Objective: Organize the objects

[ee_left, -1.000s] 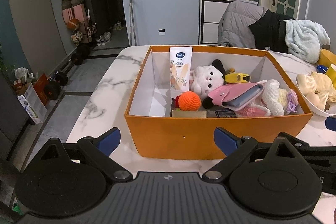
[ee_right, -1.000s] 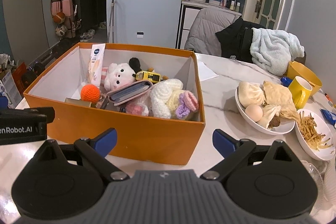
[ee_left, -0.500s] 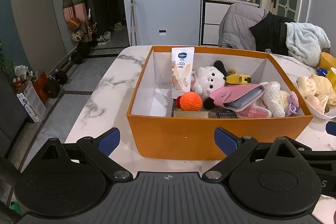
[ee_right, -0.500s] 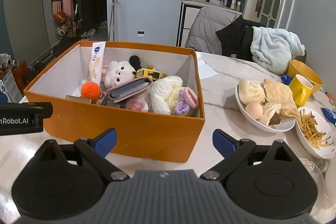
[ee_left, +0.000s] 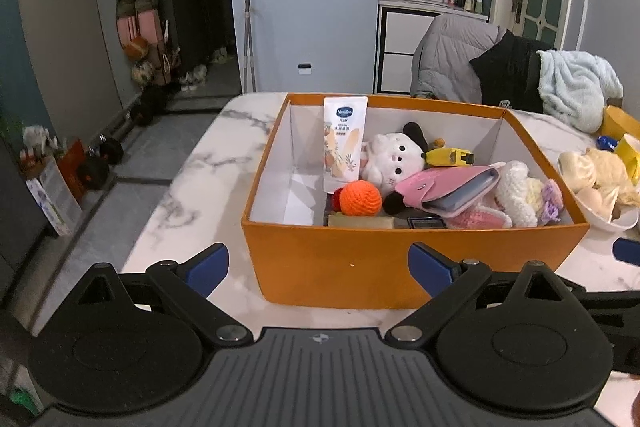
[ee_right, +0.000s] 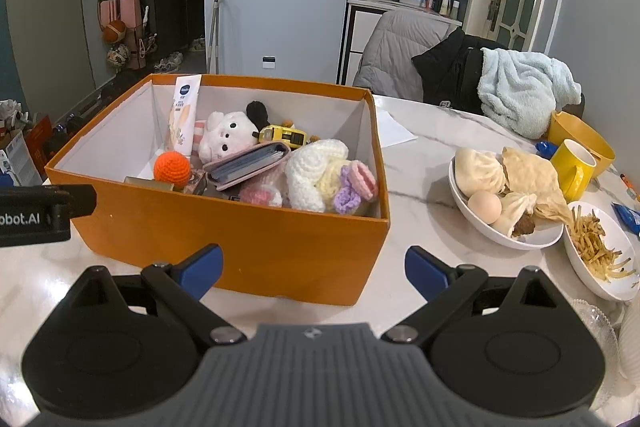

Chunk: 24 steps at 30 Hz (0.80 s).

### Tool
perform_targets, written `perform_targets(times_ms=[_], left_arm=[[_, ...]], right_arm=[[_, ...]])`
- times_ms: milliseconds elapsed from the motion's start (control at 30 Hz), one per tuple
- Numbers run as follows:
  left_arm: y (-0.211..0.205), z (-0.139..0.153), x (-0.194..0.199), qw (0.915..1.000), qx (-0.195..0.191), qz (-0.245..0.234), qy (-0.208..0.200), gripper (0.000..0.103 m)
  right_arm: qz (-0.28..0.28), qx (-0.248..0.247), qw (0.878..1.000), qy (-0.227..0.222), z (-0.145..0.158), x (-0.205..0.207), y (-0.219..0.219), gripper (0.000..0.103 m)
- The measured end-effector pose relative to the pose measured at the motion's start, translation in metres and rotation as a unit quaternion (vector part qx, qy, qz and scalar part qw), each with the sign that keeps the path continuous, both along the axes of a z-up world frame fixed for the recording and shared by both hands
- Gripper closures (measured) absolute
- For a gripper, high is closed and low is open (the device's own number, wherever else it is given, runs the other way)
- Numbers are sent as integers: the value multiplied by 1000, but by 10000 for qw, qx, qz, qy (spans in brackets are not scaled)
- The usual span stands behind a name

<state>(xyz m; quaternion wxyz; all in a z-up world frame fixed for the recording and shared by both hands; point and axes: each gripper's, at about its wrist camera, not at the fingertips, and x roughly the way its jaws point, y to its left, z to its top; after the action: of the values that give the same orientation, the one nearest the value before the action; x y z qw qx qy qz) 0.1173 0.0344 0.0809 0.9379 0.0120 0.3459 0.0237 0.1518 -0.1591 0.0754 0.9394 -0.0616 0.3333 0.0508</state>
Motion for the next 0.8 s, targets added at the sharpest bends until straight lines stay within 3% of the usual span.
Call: perform_targets(times_ms=[800], left_arm=[[0,-6,8,9997,2,34,237,0]], right_arm=[[48,8,10000,57,-2,4,6,5]])
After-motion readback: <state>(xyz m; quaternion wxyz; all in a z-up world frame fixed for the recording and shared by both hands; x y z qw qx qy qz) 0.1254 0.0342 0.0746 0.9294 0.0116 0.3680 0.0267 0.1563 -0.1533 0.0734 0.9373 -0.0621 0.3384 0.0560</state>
